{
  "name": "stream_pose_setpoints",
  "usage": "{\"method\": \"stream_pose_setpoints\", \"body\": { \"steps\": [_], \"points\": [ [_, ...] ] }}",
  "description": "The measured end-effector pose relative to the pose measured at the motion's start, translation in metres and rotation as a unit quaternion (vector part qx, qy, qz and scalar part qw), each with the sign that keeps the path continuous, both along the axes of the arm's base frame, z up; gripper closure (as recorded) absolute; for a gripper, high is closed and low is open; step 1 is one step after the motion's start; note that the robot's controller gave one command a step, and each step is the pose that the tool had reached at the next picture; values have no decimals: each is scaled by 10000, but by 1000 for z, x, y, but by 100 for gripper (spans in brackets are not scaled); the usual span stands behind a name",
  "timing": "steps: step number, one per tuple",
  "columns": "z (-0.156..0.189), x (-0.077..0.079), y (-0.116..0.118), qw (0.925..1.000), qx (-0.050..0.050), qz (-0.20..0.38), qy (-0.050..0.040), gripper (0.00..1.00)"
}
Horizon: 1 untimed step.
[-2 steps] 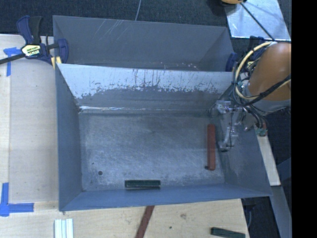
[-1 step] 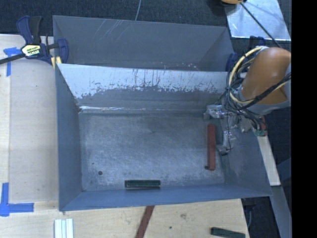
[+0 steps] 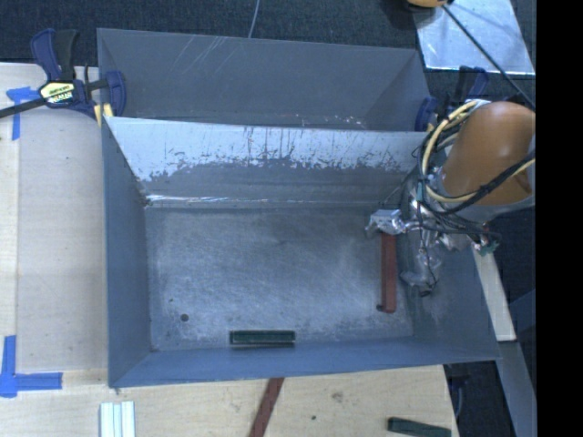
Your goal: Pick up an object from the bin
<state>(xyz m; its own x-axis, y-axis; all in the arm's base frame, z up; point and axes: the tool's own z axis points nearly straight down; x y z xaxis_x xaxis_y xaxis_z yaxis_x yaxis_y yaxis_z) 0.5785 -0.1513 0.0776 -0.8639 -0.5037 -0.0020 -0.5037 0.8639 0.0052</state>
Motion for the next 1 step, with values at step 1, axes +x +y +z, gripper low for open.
{"method": "stream_pose_setpoints", "body": {
  "steps": [1],
  "points": [
    [-1, 19, 6, 9996, 1, 269, -5, 0]
  ]
}}
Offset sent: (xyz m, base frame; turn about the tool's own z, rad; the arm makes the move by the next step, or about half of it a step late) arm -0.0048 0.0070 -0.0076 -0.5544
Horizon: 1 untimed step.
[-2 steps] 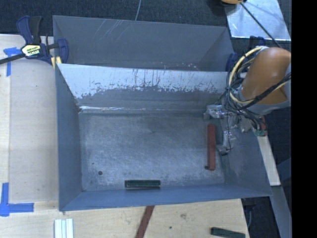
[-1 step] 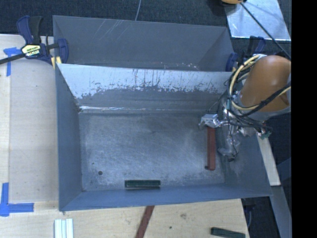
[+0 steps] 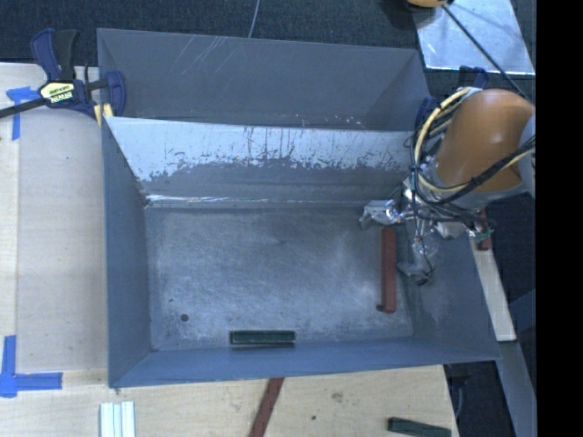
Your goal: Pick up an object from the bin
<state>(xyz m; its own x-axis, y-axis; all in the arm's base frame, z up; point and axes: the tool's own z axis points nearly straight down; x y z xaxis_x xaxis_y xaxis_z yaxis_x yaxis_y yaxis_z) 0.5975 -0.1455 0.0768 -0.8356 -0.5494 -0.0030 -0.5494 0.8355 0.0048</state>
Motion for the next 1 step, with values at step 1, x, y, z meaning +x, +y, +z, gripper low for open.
{"method": "stream_pose_setpoints", "body": {
  "steps": [1],
  "points": [
    [-3, -19, 6, 9686, -10, 2483, -84, 100]
  ]
}}
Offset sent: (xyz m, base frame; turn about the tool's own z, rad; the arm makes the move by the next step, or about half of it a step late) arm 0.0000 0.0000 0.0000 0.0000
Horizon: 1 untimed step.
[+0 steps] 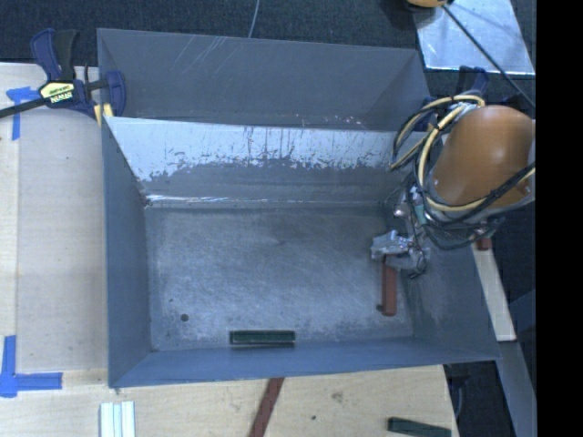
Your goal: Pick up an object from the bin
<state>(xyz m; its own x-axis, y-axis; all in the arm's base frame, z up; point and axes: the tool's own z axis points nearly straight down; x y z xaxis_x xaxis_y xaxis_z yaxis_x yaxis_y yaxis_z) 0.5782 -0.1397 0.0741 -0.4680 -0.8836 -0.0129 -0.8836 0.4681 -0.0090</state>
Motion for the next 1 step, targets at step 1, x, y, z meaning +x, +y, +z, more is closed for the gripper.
{"method": "stream_pose_setpoints", "body": {
  "steps": [1],
  "points": [
    [0, 2, 14, 9999, 110, 14, -6, 0]
  ]
}}
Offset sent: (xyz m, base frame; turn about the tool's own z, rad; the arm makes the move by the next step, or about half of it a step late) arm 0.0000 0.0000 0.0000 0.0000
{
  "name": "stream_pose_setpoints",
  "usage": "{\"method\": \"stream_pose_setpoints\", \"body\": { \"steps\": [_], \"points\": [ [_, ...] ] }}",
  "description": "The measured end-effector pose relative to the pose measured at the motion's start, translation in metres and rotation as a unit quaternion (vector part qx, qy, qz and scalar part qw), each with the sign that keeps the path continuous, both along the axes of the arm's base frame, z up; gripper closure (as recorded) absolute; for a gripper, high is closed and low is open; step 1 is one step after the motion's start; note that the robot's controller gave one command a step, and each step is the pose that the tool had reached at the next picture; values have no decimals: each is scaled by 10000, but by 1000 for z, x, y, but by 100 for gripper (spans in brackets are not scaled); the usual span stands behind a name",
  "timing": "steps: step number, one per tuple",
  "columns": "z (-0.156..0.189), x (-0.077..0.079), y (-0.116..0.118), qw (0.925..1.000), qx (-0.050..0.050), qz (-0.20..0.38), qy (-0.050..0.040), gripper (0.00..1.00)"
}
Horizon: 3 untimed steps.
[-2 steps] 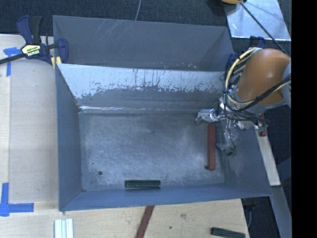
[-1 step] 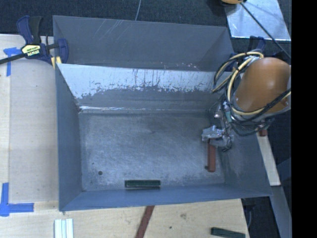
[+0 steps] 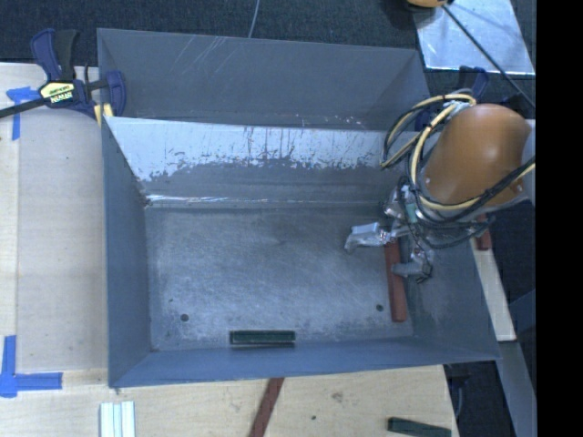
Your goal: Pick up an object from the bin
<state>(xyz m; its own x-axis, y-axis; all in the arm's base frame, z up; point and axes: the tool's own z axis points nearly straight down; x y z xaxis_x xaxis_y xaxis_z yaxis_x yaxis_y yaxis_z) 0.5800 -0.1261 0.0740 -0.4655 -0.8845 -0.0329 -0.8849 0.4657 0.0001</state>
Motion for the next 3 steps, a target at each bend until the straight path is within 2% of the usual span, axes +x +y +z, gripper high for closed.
{"method": "stream_pose_setpoints", "body": {
  "steps": [1, 2, 3],
  "points": [
    [0, 0, 0, 10000, -3, 2, 0, 0],
    [2, 5, -14, 9997, -98, 213, 47, 100],
    [3, 8, -3, 9998, -9, 205, 20, 0]
  ]
}}
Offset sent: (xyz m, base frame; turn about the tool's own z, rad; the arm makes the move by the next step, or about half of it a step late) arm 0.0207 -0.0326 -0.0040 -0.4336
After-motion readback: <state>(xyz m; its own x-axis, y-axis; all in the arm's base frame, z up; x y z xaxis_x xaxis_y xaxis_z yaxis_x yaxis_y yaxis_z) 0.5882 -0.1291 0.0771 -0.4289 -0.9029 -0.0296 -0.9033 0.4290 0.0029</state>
